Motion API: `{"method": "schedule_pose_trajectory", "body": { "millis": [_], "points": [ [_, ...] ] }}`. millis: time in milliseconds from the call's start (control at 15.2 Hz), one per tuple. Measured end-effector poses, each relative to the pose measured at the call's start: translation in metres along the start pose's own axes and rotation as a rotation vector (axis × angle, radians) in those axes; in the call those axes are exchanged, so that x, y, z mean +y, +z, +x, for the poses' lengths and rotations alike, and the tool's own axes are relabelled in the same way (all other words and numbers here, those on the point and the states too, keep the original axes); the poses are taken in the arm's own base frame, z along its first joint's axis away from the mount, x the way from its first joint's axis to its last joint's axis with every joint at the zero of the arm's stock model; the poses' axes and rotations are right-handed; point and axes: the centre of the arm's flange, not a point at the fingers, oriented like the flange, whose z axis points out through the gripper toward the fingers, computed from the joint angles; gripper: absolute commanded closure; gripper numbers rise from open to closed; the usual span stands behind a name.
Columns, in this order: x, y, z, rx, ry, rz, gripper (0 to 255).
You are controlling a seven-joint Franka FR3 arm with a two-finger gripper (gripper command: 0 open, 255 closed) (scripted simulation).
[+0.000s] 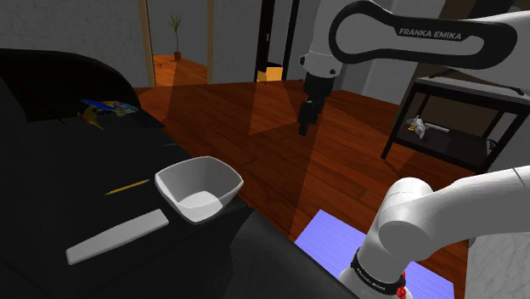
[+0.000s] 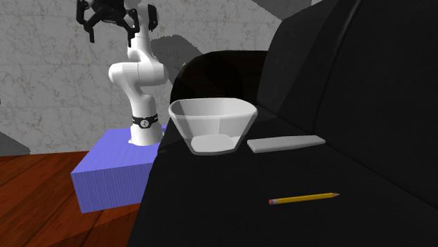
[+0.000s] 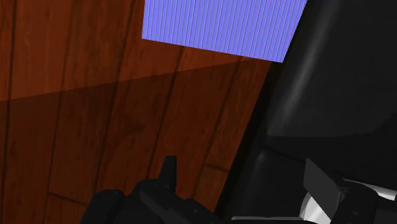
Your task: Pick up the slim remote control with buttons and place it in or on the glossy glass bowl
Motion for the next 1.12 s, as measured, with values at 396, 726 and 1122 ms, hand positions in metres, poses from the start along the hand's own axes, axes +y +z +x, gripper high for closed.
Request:
{"method": "schedule_pose_trajectory", "body": {
  "millis": [396, 726, 1122],
  "points": [
    [-0.015, 0.018, 0.042, 0.005, -0.113, 0.009, 0],
    [-0.044, 0.041, 0.097, 0.012, -0.254, 0.021, 0],
    [-0.087, 0.070, 0.158, 0.020, -0.426, 0.036, 0]
  ]
}}
